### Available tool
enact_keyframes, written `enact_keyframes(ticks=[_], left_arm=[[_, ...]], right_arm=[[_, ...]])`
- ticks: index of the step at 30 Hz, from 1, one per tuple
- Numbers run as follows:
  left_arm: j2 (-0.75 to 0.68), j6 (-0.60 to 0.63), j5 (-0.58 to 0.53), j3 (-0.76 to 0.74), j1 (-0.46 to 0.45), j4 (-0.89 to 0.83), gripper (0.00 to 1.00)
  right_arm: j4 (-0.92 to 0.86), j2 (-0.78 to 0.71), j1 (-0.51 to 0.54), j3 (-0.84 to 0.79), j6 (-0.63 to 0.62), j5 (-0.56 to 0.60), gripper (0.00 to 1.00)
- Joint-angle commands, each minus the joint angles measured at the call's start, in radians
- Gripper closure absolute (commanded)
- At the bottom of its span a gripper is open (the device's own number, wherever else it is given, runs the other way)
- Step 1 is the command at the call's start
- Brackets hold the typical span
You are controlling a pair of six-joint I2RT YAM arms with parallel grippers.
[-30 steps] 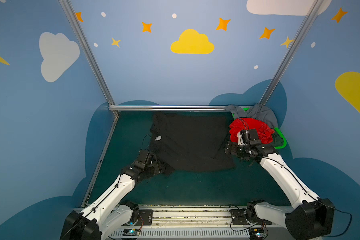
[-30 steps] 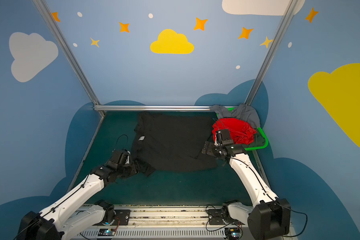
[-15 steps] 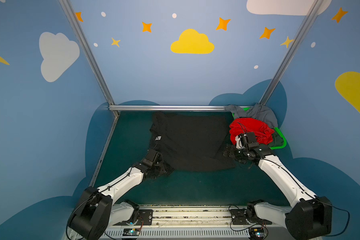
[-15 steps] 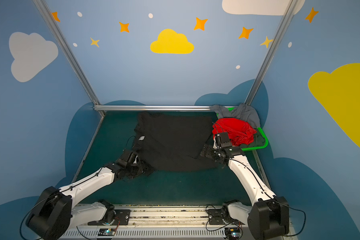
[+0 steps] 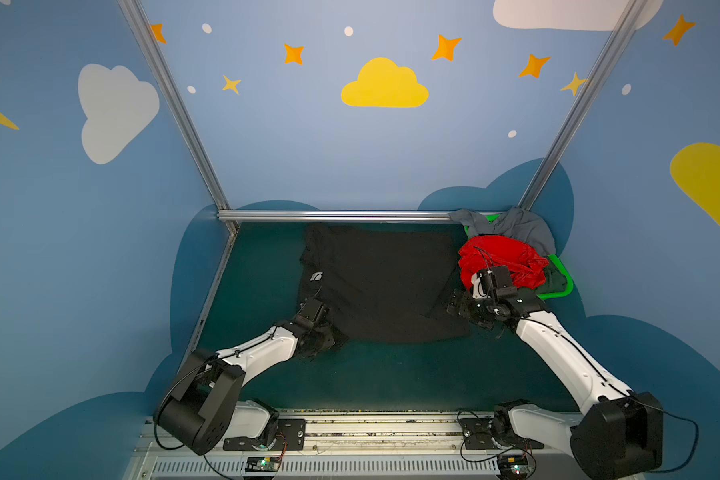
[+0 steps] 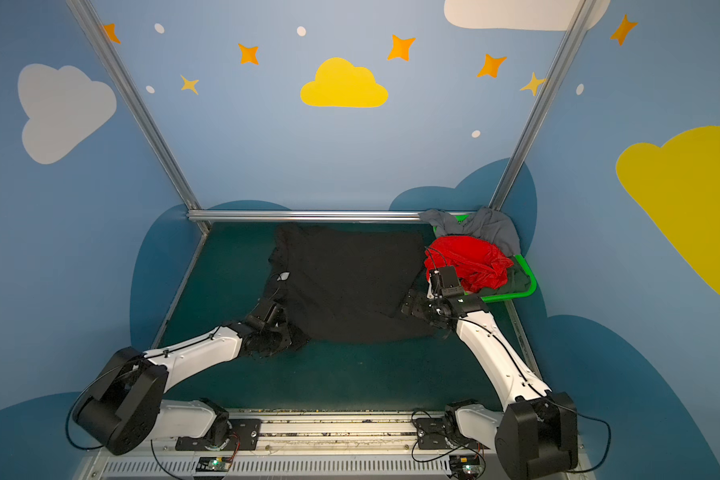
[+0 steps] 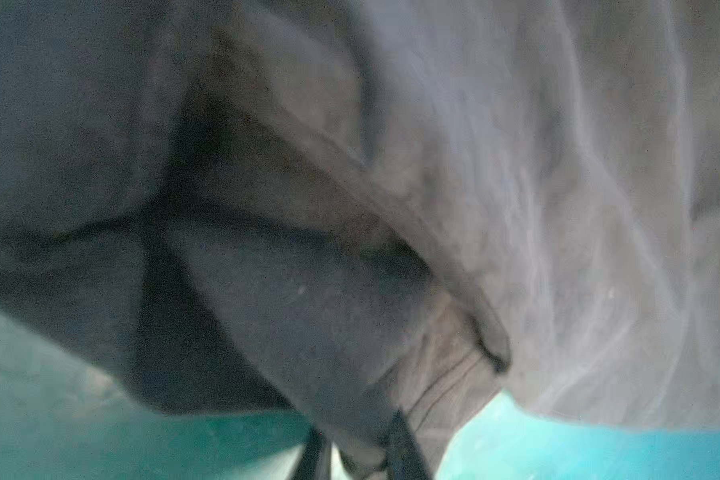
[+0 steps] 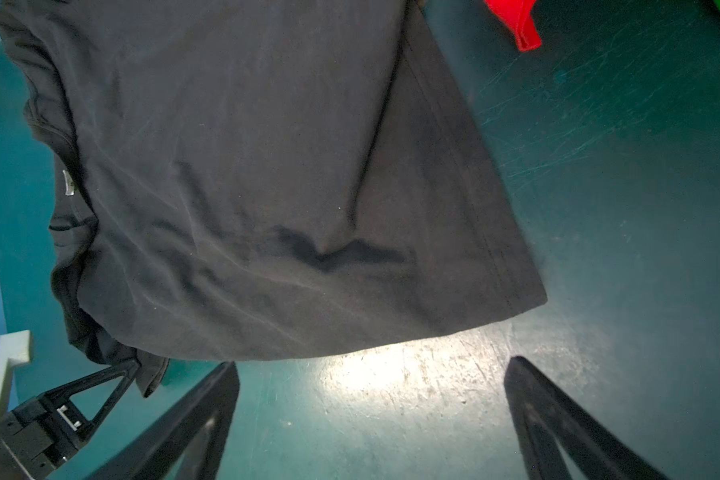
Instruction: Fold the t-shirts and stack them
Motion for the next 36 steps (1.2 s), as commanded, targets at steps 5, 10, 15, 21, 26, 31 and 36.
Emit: enact_keyframes(ticks=[5,10,15,21,26,31,36], left_arm=[[-0.136,-0.031,-0.060,-0.017,-0.004,-0.133,0.97],[-0.313,-0.035,-0.111,-0.008,-0.003,-0.281,0.97],[-0.476,-0.045,-0.132,-0.022,-0.003,-0.427,0.97],[-0.664,-0.147,-0.151,-0.055,-0.012,-0.564,0.97],[-0.886,-0.266,-0.332,-0.056,-0.009,-0.666,0.96],[-0.966,-0.308,-0.413,-0.041,0.003,-0.716,0.82],[-0.868,-0.268,-0.394,0.000,0.009,-0.692,0.37]], right_arm=[[-0.031,0.000,-0.003,0.005,-0.044,0.043,0.02],[-0.046,0.018,0.008,0.024,-0.058,0.084,0.02],[-0.078,0.051,0.039,0.059,-0.079,0.150,0.02],[-0.106,0.137,0.076,0.126,-0.101,0.193,0.02],[-0.108,0.226,0.083,0.190,-0.117,0.186,0.02],[-0.112,0.282,0.083,0.219,-0.133,0.189,0.02],[-0.114,0.308,0.074,0.217,-0.141,0.182,0.02]])
